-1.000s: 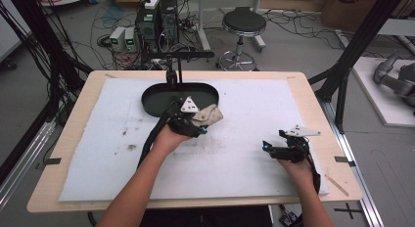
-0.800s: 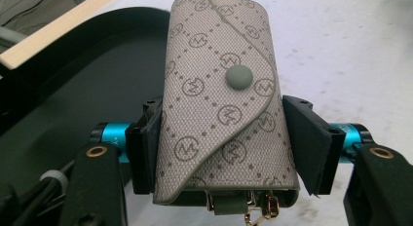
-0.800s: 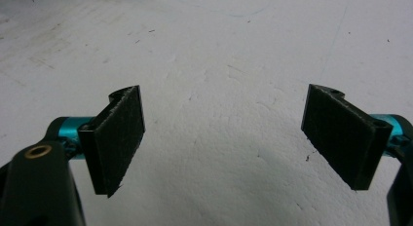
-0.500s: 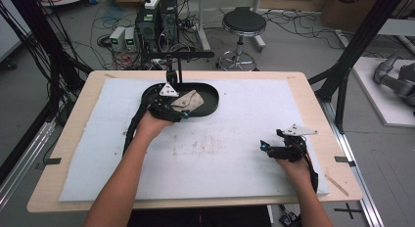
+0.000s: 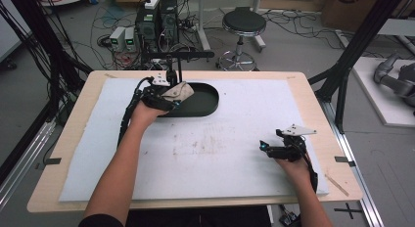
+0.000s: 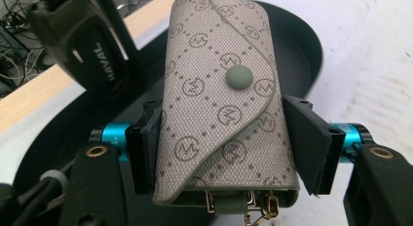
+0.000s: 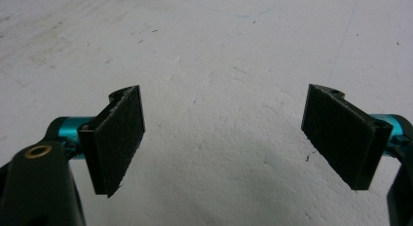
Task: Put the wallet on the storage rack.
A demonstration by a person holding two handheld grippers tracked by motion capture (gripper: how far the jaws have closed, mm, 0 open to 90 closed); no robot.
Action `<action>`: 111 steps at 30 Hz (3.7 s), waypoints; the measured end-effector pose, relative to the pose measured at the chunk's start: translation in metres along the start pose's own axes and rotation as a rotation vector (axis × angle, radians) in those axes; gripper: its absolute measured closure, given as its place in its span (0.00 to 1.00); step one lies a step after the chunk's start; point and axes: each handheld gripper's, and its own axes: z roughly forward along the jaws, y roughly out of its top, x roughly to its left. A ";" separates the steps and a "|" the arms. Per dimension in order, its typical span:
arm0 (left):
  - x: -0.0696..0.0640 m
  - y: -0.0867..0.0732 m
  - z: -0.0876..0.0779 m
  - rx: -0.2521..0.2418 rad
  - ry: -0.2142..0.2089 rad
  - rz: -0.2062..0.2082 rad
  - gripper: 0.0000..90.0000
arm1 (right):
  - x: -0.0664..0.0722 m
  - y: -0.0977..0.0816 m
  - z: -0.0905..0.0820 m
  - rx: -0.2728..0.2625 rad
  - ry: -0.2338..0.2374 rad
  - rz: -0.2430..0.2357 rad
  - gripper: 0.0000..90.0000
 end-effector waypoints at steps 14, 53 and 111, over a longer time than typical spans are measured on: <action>0.018 0.006 0.030 0.079 0.011 0.013 0.41 | 0.000 0.000 0.000 0.006 -0.002 0.003 0.18; 0.015 -0.007 0.067 0.189 -0.028 -0.063 0.26 | 0.000 -0.001 0.001 0.004 -0.007 -0.008 0.18; -0.049 -0.074 -0.080 -0.128 -0.008 -0.087 0.18 | 0.004 0.001 0.001 -0.004 -0.007 0.006 0.18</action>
